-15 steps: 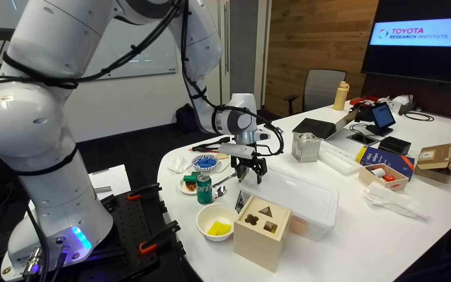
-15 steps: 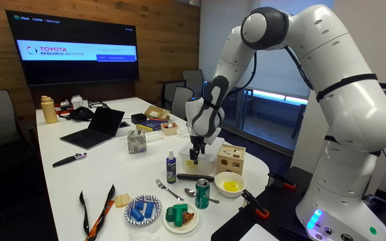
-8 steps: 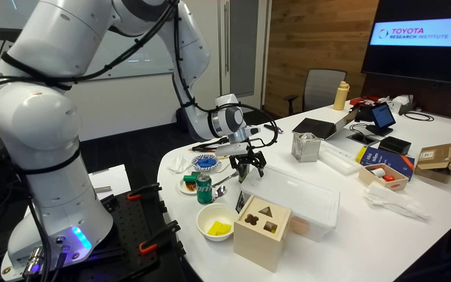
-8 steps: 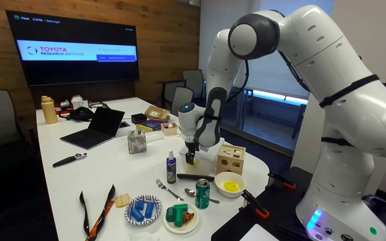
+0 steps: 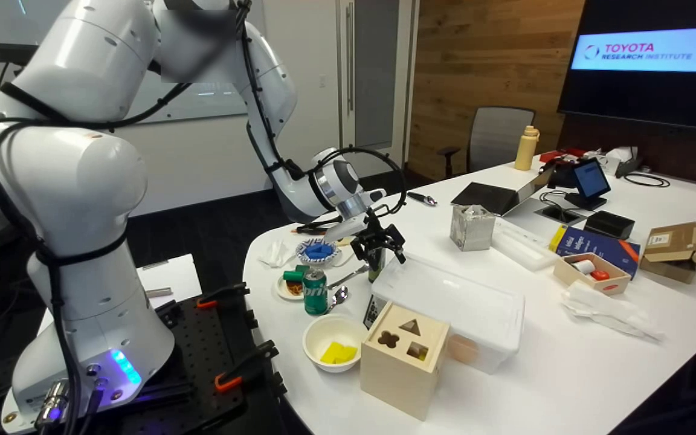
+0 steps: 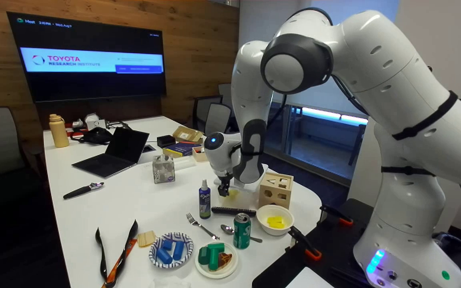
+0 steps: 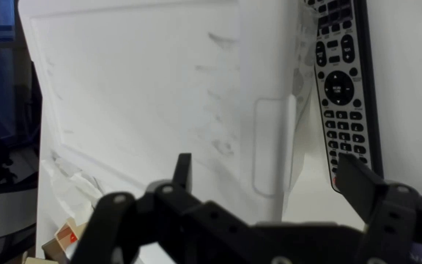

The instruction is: Take the lid off of the plastic container

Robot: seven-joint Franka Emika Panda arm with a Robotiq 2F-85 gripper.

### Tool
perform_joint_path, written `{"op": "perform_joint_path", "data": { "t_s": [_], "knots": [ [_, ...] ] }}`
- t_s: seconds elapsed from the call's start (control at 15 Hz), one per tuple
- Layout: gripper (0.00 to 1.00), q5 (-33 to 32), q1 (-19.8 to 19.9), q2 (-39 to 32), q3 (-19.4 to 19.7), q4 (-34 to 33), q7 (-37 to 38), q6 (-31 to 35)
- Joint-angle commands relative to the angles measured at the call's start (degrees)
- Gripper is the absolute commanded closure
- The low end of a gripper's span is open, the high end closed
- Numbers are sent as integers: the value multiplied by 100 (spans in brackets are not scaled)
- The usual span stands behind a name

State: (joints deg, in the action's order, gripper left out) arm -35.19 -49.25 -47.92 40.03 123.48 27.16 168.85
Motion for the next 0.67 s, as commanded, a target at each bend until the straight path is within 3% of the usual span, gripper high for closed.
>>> {"op": "perform_joint_path", "data": {
  "t_s": [0.0, 0.33, 0.4, 0.47, 0.6],
  "knots": [
    [0, 233, -640, -381, 595, 125, 241, 204],
    [0, 1029, -815, -754, 758, 134, -57, 211],
    [25, 1171, -817, -827, 757, 129, -96, 228],
    [26, 1298, -815, -869, 750, 137, -165, 249],
    [42, 1544, -807, -949, 730, 135, -276, 289]
  ]
}}
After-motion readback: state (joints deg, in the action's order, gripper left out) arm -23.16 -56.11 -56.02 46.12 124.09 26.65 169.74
